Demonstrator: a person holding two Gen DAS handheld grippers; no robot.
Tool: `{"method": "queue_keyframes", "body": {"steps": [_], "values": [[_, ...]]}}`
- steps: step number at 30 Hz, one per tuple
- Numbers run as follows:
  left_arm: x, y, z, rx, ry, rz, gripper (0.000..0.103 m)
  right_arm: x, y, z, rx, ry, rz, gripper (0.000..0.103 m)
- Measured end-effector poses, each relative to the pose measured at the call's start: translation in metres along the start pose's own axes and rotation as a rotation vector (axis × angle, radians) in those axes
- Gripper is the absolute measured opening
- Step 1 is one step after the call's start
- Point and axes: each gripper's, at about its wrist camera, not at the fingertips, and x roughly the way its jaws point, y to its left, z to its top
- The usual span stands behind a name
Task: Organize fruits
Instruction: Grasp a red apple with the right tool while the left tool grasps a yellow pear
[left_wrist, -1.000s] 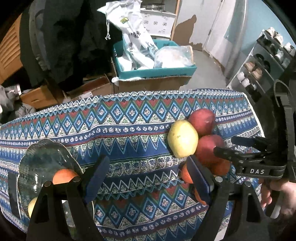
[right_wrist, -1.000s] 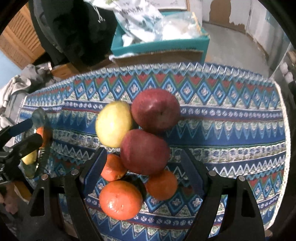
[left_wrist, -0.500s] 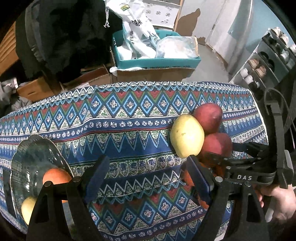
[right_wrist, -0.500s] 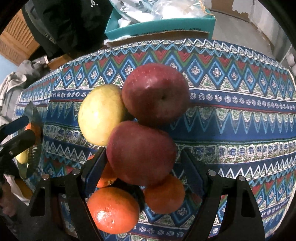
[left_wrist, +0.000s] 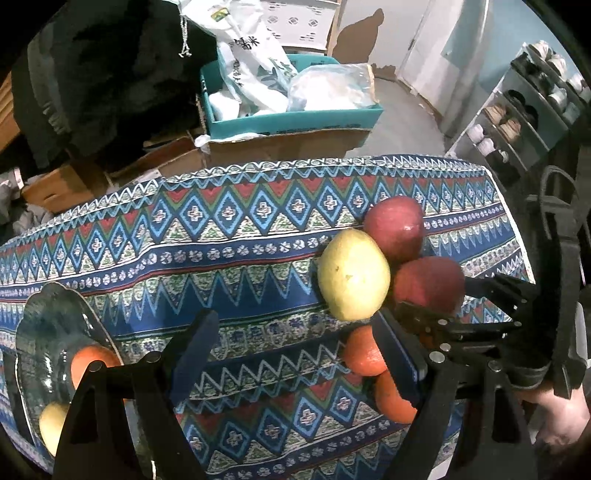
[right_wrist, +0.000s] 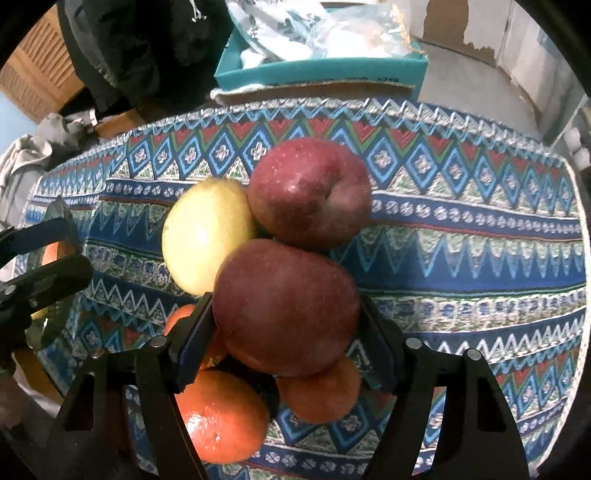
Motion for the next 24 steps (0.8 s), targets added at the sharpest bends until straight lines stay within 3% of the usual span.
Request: {"method": "queue_keyframes", "body": {"steps": [11, 18, 24], "values": [[0.014, -0.027, 0.008, 0.026, 0.016, -0.021, 0.086, -0.036, -0.043, -0.005, 0.076, -0.093, -0.068, 0.074], [0.037, -0.046, 0.015, 0.094, 0.039, 0.016, 0.086, -0.029, -0.068, -0.012, 0.128, -0.083, -0.093, 0.074], [0.066, -0.048, 0.018, 0.095, 0.101, 0.005, 0.086, -0.024, -0.077, -0.012, 0.147, -0.078, -0.089, 0.074]]}}
